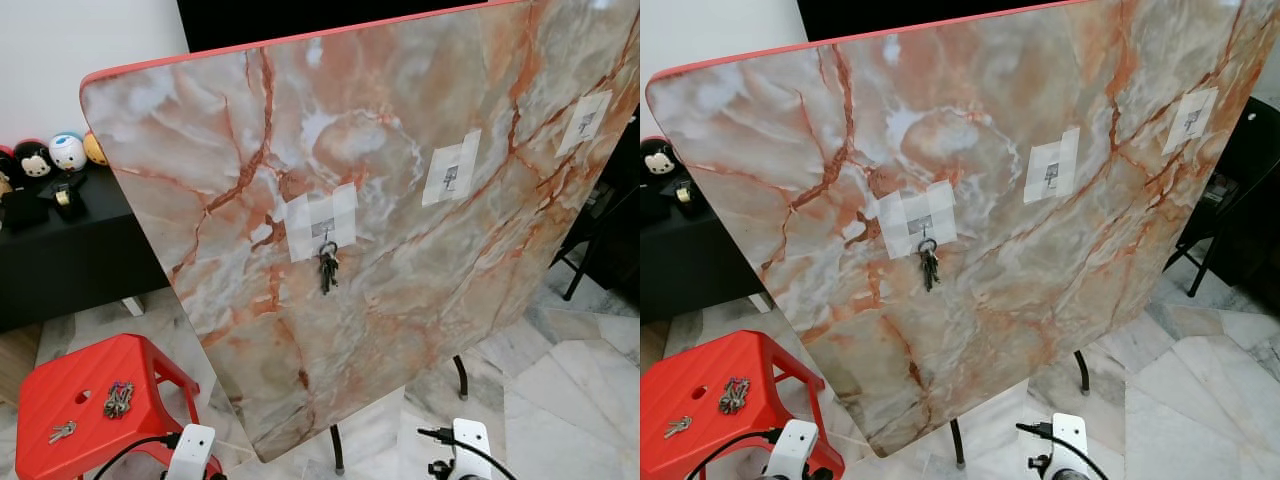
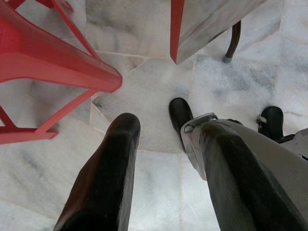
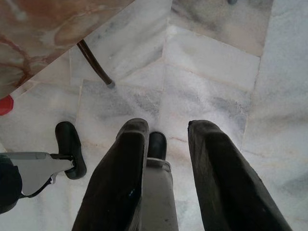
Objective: Hang keys on a hook
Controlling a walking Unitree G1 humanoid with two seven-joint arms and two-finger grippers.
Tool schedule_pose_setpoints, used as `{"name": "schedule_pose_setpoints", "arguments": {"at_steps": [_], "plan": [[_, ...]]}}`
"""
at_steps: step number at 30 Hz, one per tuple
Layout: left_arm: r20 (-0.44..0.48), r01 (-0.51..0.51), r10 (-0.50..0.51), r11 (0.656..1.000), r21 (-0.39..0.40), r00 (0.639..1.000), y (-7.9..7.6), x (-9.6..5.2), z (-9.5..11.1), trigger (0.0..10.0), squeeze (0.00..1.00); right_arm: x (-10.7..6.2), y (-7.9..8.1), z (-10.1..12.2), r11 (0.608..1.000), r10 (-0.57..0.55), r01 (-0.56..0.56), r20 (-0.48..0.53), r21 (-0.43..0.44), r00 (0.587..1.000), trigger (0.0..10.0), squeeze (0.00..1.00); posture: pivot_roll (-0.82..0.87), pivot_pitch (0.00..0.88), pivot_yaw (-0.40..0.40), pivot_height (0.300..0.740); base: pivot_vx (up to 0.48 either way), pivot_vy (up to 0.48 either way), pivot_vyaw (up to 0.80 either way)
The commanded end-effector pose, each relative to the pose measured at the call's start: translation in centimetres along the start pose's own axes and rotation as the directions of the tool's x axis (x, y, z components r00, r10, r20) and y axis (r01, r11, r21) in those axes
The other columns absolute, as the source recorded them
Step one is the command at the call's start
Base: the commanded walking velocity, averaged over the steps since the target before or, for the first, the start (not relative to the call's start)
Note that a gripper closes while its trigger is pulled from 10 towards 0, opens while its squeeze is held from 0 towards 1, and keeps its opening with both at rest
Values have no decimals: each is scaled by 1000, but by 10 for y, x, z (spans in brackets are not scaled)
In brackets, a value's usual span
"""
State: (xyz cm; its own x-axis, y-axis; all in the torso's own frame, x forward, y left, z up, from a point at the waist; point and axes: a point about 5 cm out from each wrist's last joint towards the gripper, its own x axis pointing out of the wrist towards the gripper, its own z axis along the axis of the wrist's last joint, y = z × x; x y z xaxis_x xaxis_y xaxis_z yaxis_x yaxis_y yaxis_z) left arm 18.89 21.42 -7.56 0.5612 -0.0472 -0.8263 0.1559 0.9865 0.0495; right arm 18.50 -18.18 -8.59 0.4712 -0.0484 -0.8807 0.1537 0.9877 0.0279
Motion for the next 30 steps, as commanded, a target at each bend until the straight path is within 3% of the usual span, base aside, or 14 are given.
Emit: {"name": "schedule_pose_setpoints", "arguments": {"at_steps": [1, 30], "plan": [[-14, 4, -4, 1000, -2, 1000, -1, 0, -3, 10000, 0, 0, 1, 2, 1000, -1, 1, 3, -6, 1000, 10000, 0, 37, 0, 16, 728, 0, 0, 0], [-13, 13, -13, 1000, -23, 1000, 1, 0, -1, 10000, 0, 0, 5, 4, 999, 41, -41, 10, 29, 999, 10000, 0, 41, 0, 13, 740, 0, 0, 0]]}}
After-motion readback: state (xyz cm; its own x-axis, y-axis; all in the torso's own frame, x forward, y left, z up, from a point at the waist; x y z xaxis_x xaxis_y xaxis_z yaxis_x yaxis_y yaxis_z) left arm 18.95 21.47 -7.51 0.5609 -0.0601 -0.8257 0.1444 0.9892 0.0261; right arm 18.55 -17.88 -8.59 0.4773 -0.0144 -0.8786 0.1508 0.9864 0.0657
